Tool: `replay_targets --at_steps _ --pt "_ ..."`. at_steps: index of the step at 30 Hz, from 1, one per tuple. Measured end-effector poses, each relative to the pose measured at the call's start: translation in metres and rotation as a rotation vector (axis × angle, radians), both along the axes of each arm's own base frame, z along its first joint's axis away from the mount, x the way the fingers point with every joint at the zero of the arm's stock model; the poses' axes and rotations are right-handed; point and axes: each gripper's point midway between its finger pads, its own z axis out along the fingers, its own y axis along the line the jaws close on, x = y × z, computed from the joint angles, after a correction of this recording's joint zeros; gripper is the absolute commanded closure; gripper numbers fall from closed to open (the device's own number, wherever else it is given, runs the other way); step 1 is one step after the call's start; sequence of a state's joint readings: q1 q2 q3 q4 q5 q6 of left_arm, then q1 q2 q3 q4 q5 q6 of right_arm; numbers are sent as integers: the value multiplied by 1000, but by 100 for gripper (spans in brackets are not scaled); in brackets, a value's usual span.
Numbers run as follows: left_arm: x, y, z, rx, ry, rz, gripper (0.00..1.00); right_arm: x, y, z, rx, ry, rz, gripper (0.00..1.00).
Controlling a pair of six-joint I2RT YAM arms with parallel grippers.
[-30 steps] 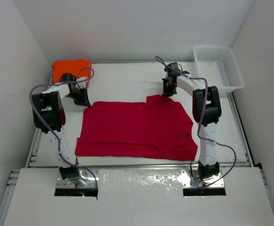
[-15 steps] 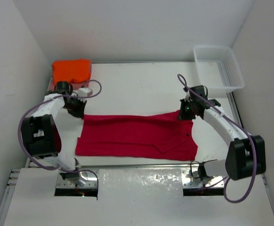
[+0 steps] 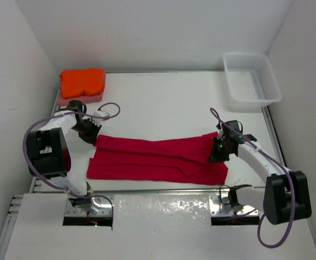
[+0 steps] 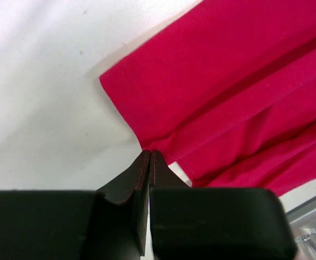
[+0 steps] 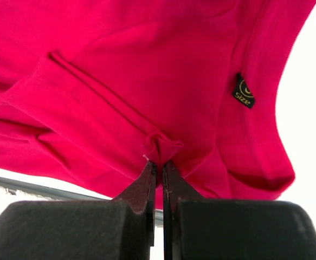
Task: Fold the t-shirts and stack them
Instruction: Fold the other side of the tshirt into a rectangle
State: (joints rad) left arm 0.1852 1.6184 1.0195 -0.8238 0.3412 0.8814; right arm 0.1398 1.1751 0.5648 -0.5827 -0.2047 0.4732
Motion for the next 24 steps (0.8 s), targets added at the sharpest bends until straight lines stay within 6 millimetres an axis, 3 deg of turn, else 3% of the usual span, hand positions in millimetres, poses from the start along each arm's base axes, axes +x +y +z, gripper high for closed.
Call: replay_targets --at_steps 8,12,14,18,20,22,24 --pt "-11 6 -19 43 25 16 100 10 4 -7 15 -14 2 100" --pt "1 10 -14 52 -1 82 100 25 5 0 16 -22 -4 100" --pt "24 12 -1 48 -33 139 100 61 6 15 17 -34 -10 100" --pt "110 22 41 21 -205 239 100 175 6 61 7 -189 -8 100" --pt "144 25 59 0 -289 275 100 220 4 84 -5 -283 -8 100" --pt "160 25 71 -18 -334 295 100 241 2 99 -12 -340 -7 100" --pt "165 24 77 -31 -355 303 100 241 -1 103 -19 -355 -4 100"
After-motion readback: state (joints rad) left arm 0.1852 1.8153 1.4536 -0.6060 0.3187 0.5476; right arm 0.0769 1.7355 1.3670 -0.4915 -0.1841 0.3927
